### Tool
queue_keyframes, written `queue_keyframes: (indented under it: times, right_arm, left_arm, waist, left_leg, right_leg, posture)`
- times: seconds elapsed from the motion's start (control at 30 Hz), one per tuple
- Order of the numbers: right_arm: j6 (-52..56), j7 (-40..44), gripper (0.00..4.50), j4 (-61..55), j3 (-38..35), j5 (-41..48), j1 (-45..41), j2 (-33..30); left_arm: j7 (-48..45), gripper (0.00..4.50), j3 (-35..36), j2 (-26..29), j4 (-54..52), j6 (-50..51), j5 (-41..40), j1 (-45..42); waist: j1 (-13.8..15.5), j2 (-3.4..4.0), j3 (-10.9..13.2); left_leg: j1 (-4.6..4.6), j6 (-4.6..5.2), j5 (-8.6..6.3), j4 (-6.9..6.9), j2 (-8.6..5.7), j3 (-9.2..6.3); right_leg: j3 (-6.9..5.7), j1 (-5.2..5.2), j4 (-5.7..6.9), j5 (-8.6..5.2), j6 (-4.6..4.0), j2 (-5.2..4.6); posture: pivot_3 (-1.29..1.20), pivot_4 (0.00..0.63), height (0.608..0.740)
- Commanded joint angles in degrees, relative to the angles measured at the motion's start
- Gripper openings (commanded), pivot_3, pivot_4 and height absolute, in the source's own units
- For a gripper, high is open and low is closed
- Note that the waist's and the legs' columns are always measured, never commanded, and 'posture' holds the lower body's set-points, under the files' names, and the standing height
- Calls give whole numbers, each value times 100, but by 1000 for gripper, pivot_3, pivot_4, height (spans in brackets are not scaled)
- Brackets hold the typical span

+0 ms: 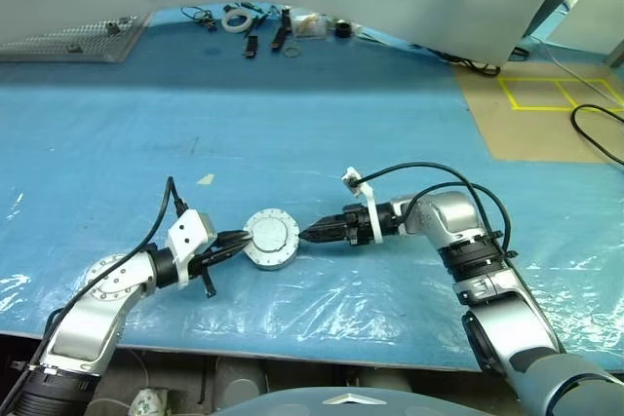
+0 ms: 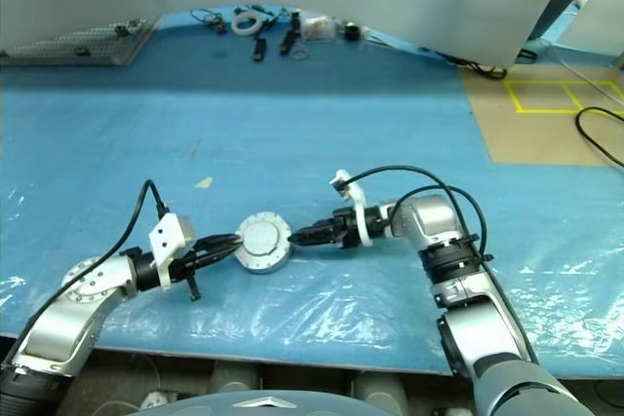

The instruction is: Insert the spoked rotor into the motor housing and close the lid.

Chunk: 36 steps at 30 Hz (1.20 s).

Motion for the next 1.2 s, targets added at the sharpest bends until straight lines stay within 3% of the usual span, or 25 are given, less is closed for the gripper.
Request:
queue_keyframes:
  times: [0.03, 0.9, 1.0, 1.2]
  right_arm:
    - [247, -71, 4481, -118, 79, 210, -51, 71]
    - [282, -941, 4481, 408, -607, 650, -515, 1247]
    - [302, -902, 3888, 352, -494, 630, -440, 1295]
    - [186, -891, 1910, 451, -457, 567, -435, 1251]
  left_arm:
    - [-58, 524, -104, 49, -4, 86, 43, 109]
    - [-98, 524, -117, 60, 77, 80, 79, 10]
    - [-112, 524, -113, 64, 83, 79, 87, -1]
    - [-122, 524, -101, 86, 86, 91, 80, -13]
  waist:
    - [0, 1, 0]
    - [22, 4, 2]
    - [48, 4, 2]
    - [104, 4, 3]
  left_leg:
    - [0, 0, 0, 0, 0, 0]
    - [-6, -1, 0, -2, 1, 0]
    - [-7, -2, 0, -2, 0, 0]
    - [-6, -2, 0, -3, -2, 0]
  right_leg:
    - [0, 0, 0, 0, 0, 0]
    - [-2, -5, 1, 1, 2, -1]
    - [-2, -6, 0, 3, 5, -1]
    - [-3, -5, 1, 8, 13, -4]
  posture:
    - [0, 150, 740]
    - [0, 150, 740]
    - [0, 150, 740]
    - [0, 150, 740]
